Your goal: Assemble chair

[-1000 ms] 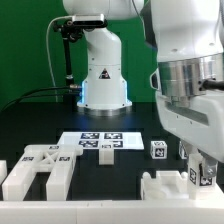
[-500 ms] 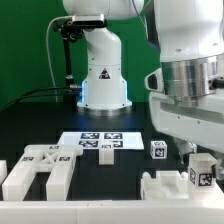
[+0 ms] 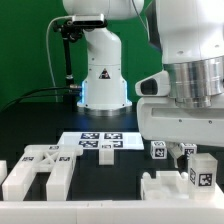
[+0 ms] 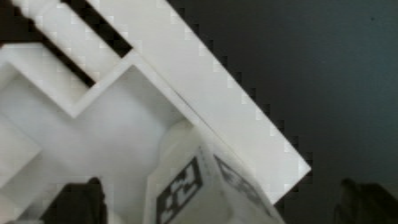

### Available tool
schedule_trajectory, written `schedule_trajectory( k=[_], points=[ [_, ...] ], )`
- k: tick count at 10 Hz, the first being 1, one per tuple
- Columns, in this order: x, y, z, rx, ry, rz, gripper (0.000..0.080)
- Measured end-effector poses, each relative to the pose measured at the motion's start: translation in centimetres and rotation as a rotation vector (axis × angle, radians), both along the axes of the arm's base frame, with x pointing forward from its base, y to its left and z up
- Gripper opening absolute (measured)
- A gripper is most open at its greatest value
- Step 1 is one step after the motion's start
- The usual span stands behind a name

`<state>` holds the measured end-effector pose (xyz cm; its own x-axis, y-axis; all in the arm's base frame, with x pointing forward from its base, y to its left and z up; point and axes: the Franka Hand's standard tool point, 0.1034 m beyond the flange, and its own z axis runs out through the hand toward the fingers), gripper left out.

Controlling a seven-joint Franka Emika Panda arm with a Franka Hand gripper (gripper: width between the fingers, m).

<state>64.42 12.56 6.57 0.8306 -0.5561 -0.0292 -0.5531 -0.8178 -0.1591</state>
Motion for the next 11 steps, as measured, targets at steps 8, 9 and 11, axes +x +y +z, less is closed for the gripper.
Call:
schedule_trajectory(
  k=[8,9,11],
  points=[
    [0.55,-0.42,0.15,-0.096,-0.055,0.243,0.0291],
    [0.55,-0.45,0.12,-0.088,-0.046,0.165,0.0291],
    [0.69,-0.79,0.14,-0.073,-0.025,-0.044,0.0291]
  ],
)
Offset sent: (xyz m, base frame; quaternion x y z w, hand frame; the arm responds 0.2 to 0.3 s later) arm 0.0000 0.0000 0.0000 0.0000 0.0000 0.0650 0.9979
